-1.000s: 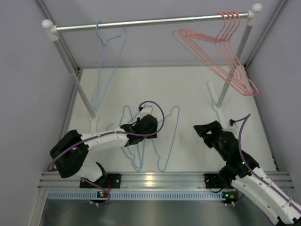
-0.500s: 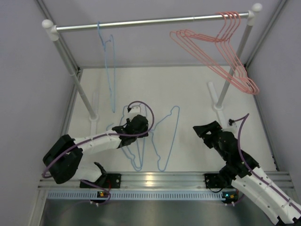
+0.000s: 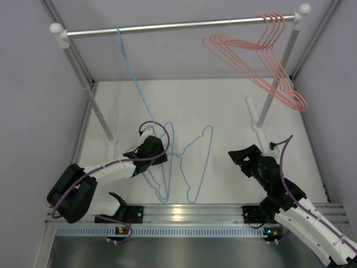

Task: Organize the hangers

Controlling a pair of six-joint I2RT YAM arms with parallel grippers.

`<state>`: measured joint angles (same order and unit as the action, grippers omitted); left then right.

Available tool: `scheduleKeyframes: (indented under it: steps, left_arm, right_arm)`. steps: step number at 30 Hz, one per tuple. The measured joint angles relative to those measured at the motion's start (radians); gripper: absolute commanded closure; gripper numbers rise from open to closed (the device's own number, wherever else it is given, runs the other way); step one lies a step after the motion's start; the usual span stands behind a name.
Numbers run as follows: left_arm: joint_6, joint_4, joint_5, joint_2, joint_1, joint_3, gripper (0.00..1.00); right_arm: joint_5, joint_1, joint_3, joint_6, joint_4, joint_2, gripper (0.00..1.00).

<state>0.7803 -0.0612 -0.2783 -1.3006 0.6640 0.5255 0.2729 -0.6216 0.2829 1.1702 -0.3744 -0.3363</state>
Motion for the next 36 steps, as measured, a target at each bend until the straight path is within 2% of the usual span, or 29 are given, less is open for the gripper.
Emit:
scheduleKeyframes:
  steps: [8,21,36]
  left_arm:
    - [0.002,0.099,0.082,-0.008,-0.04,-0.012,0.5]
    - [0.003,0.141,0.1,-0.08,-0.054,-0.006,0.56]
    - [0.047,0.312,0.118,-0.116,-0.077,-0.053,0.61]
  right_arm:
    - [-0.004,0.0,-0.004,0.0,-0.001,0.001,0.27]
    - [-0.005,0.0,-0.022,0.0,-0.001,0.01,0.27]
    - [-0.005,0.0,-0.028,0.0,-0.001,0.016,0.27]
